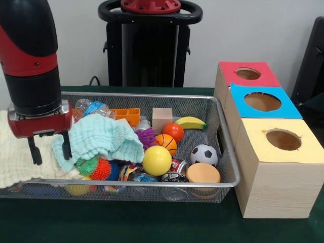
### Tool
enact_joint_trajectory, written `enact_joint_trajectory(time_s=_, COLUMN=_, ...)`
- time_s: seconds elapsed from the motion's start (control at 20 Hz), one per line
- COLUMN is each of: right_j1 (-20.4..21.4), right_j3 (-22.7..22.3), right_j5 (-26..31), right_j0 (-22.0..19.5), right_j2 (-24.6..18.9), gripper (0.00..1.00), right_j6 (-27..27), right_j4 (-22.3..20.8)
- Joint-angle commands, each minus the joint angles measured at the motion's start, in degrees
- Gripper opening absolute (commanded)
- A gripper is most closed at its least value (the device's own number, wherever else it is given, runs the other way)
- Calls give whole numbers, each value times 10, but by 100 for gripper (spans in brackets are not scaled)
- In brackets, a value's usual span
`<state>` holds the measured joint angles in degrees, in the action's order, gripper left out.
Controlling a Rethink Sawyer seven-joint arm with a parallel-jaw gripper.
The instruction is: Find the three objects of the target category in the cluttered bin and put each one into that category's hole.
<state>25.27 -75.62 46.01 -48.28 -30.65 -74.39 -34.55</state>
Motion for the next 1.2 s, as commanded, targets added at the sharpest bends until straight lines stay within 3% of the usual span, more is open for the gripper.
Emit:
enact_joint_trajectory(time_s=0.05, right_j1=-31, right_j3=-32, right_j5=-31, right_j0=-28, right_j2=-10, gripper=100, right_j6=140, right_j4=-58)
enact_joint_trajectory(time_s=0.35, right_j1=5, right_j3=-57, right_j5=-18, right_j0=-33, right_j2=-15, gripper=100, right_j6=124, right_j4=-59)
enact_joint_trajectory(time_s=1.2, right_j1=20, right_j3=-73, right_j5=4, right_j0=-37, right_j2=-31, gripper=100, right_j6=118, right_j4=-44)
